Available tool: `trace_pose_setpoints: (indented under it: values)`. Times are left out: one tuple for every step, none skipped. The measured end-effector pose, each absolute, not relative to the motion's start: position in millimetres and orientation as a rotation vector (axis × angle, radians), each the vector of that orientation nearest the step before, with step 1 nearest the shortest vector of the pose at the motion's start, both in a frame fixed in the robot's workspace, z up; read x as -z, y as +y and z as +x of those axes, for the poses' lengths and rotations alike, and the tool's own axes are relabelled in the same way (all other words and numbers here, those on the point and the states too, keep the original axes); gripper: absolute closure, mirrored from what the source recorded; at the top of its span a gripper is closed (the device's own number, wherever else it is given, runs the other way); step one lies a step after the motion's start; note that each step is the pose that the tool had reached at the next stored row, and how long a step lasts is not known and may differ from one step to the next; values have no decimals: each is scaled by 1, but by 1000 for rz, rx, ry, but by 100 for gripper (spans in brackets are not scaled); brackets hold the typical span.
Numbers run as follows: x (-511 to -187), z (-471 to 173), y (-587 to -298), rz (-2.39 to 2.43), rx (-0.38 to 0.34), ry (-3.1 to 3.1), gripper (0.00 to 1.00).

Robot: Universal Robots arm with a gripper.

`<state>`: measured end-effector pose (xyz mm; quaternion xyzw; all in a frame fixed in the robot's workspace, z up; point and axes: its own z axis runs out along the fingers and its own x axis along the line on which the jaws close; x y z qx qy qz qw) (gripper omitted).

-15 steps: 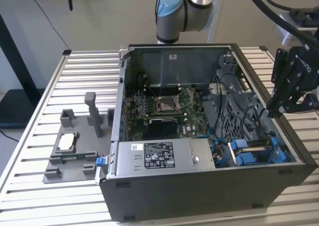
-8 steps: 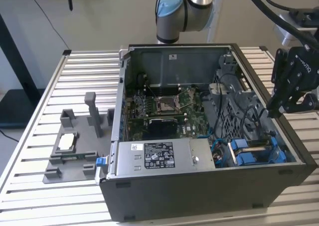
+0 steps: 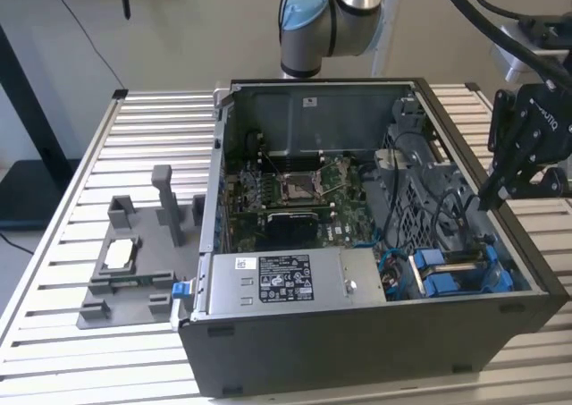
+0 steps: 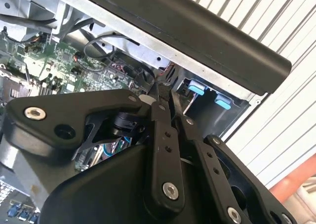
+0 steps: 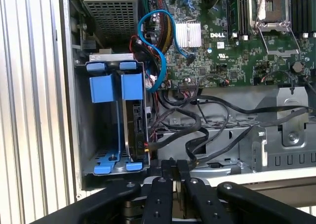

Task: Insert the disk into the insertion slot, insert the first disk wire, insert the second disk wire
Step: 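Insert the second disk wire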

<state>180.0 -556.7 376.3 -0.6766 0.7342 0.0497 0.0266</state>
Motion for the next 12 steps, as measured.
trace_pose_setpoints:
  values:
    - [-376,180,-557,-2090,-154,2268,84]
    - [-376,180,-557,-2090,-154,2268,84]
    - [-376,180,-557,-2090,-154,2268,84]
    - [-376,180,-557,-2090,-154,2268,84]
    - [-376,180,-557,-2090,-154,2268,84]
    - [-376,180,-557,-2090,-154,2268,84]
    - [-376,180,-557,-2090,-154,2268,84]
    - [-376,180,-556,-2090,-154,2268,84]
    - [-376,180,-555,-2090,-154,2268,84]
    - [-376,179,-554,-2090,-153,2269,84]
    - [-377,179,-553,-2090,-153,2269,84]
    - [-377,178,-552,-2090,-153,2269,84]
